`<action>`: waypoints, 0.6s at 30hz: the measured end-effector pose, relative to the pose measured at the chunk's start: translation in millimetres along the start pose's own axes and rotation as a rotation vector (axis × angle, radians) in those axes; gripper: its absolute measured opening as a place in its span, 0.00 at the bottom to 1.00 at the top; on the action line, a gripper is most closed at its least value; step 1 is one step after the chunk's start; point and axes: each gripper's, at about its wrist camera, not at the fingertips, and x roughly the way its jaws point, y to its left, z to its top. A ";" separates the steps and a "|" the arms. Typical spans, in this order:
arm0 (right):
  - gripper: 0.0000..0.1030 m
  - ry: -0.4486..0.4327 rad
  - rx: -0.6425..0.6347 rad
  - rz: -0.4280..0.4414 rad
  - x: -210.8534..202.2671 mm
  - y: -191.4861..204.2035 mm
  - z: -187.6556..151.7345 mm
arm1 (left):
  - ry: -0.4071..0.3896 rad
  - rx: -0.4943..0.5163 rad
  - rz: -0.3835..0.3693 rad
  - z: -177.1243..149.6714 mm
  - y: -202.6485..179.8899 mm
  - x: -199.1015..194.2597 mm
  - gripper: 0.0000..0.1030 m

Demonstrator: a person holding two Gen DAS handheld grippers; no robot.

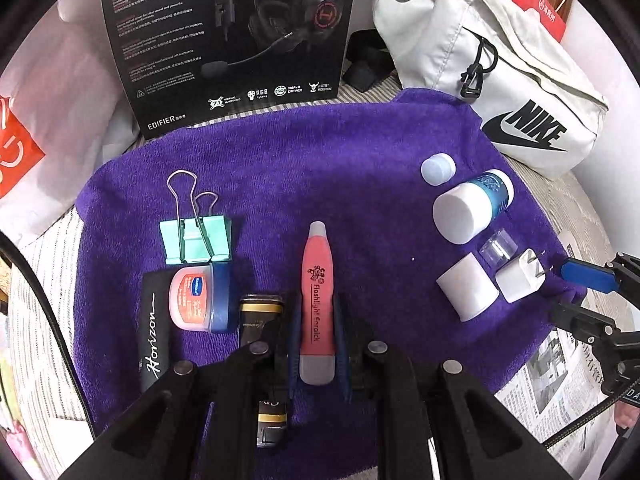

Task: Organize rigid objects
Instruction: 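Lower the pink tube onto the towel beside the black tube and open the left gripper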

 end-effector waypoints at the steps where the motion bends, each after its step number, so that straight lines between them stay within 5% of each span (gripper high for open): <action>1: 0.45 -0.001 0.001 0.000 -0.4 -0.1 -0.1 | 0.001 0.000 0.001 0.8 -0.6 0.5 0.15; 9: 0.52 -0.014 0.027 0.010 -4.1 -1.2 -1.8 | 0.017 -0.030 -0.020 -3.7 3.2 -12.6 0.27; 18: 0.61 0.004 0.013 0.014 -8.7 10.6 -5.2 | -0.054 -0.053 0.077 -30.4 3.2 -70.3 0.69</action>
